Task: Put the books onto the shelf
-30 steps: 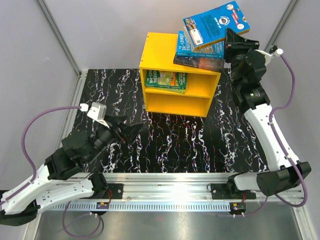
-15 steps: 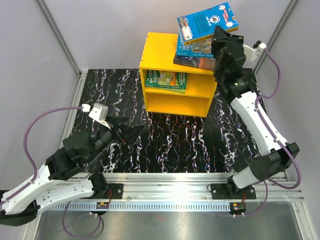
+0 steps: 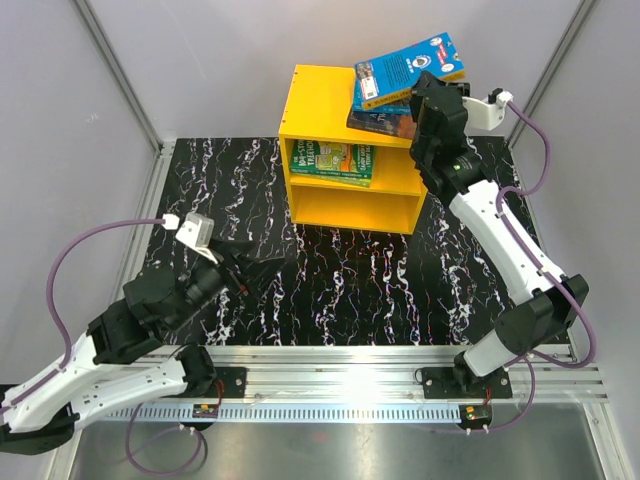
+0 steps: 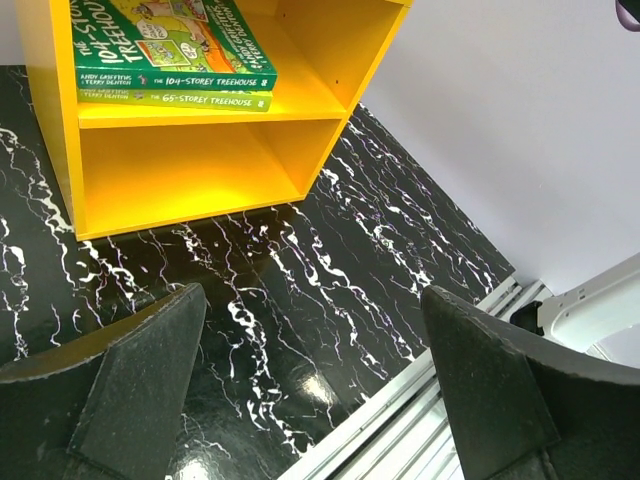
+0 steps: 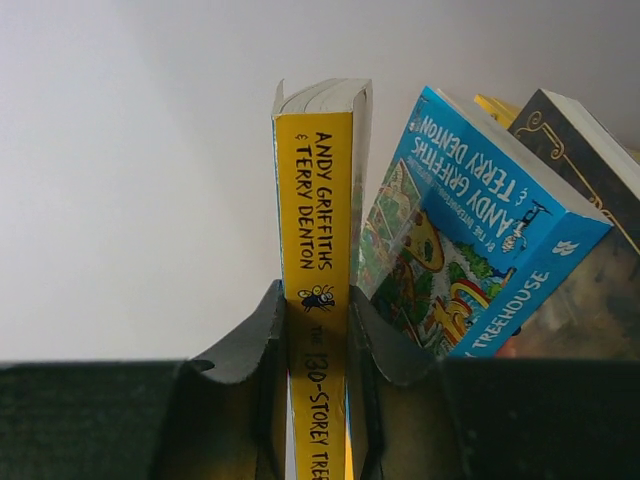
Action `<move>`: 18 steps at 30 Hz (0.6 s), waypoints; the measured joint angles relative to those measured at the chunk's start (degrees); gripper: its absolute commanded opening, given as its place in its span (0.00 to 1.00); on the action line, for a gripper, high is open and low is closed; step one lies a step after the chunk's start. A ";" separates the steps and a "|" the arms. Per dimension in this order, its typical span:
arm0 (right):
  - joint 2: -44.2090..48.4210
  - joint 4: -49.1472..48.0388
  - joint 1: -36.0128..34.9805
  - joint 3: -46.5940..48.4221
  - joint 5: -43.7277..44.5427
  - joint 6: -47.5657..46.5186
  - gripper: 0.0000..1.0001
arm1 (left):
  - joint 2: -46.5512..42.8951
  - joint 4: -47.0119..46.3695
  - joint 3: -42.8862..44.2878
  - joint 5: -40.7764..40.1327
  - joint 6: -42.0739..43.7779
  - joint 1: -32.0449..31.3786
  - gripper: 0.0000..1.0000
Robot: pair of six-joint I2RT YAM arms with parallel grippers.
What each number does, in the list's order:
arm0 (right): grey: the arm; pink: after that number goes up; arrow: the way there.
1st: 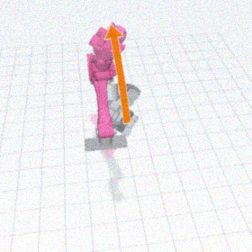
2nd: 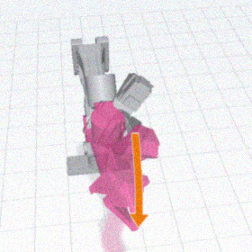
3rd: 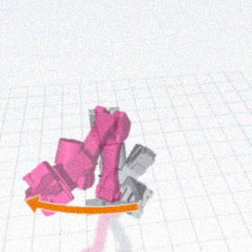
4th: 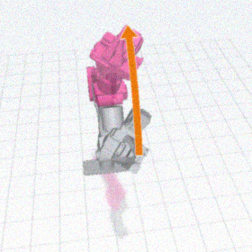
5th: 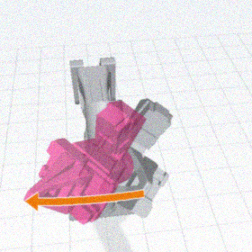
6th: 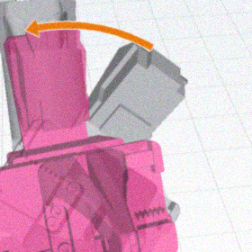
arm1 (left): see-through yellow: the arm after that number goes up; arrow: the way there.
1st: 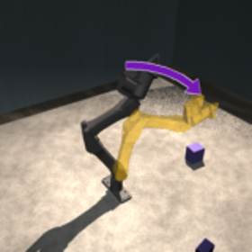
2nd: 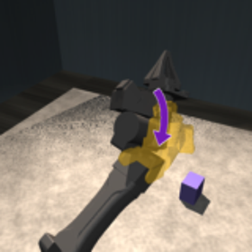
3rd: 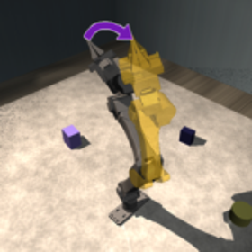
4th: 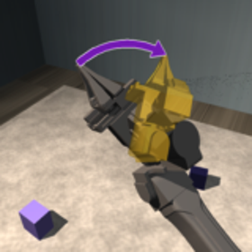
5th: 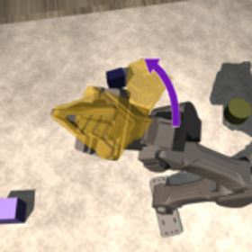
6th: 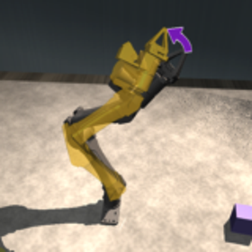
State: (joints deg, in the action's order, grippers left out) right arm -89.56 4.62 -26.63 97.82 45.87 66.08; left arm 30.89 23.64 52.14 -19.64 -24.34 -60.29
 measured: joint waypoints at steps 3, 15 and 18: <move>0.00 1.92 -0.02 -0.02 0.02 0.39 0.32 | -0.96 0.79 -0.07 0.07 -0.42 0.00 0.91; 2.36 9.11 0.00 -0.83 -4.98 4.13 0.80 | -2.99 3.61 0.24 0.39 -2.49 0.00 0.90; 3.91 11.32 0.00 -1.53 -6.95 5.16 0.83 | -2.82 4.17 0.66 0.39 -2.80 0.00 0.90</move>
State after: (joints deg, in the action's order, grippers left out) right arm -85.65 15.94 -26.63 96.29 38.92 71.24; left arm 28.08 27.81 52.80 -19.25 -27.14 -60.29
